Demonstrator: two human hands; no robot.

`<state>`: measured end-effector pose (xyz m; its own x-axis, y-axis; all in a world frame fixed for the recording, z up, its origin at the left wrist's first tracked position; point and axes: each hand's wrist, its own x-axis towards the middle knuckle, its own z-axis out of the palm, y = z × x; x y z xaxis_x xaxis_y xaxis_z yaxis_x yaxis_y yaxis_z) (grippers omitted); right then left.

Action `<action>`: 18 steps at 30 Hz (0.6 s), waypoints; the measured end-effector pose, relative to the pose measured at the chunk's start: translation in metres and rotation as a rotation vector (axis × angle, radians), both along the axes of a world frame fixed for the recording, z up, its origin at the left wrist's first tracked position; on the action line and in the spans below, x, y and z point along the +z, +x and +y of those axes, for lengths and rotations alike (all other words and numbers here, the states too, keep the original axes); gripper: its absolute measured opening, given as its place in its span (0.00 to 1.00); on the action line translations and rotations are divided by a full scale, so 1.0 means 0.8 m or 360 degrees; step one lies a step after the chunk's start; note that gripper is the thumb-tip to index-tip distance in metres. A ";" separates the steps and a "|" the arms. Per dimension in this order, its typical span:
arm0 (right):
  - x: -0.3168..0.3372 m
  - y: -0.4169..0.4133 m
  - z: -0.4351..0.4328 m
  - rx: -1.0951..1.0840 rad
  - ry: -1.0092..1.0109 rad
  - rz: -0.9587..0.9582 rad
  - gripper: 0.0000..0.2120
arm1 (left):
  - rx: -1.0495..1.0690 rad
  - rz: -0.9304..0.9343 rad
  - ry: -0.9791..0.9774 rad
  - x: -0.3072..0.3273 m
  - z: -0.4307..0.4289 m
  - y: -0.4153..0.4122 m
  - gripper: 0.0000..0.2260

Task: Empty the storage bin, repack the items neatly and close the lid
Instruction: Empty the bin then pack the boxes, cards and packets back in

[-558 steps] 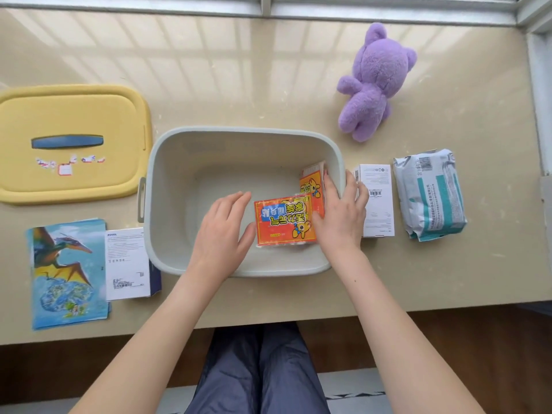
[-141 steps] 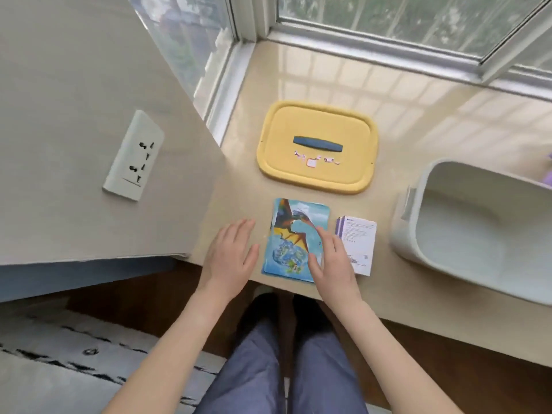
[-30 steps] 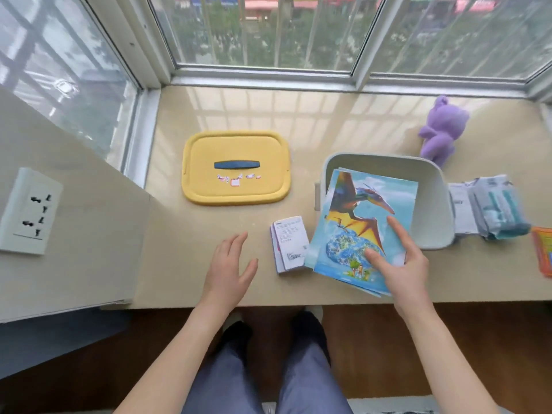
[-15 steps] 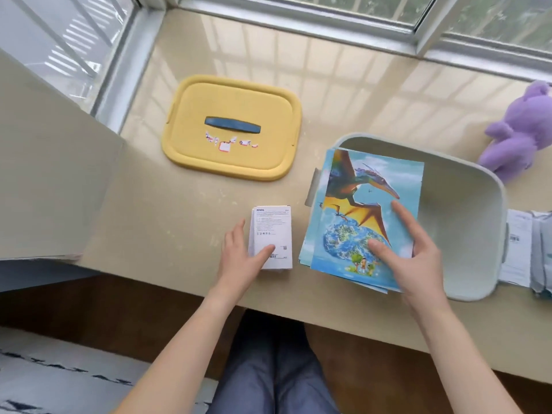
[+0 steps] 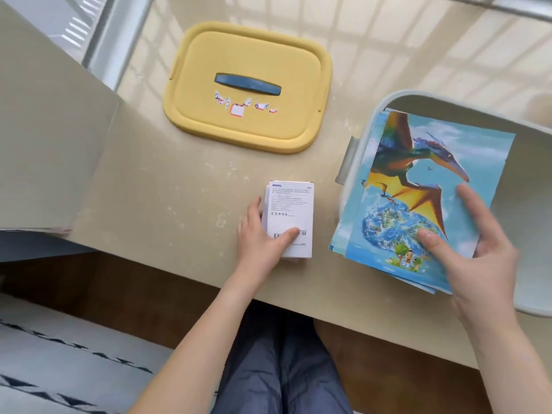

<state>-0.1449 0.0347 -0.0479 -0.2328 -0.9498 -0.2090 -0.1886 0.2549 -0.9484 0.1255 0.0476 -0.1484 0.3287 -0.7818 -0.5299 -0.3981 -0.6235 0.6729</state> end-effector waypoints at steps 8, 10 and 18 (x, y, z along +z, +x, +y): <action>-0.003 0.002 0.001 -0.0024 -0.0045 -0.0042 0.32 | 0.0100 0.0085 -0.0077 0.007 0.000 -0.004 0.42; -0.005 0.002 0.001 -0.0012 -0.0053 -0.0042 0.33 | 0.0084 0.0080 -0.0144 0.009 0.000 -0.007 0.41; -0.010 -0.004 0.001 0.0014 -0.0085 0.0001 0.35 | 0.0021 0.0138 -0.0245 0.021 0.002 -0.021 0.40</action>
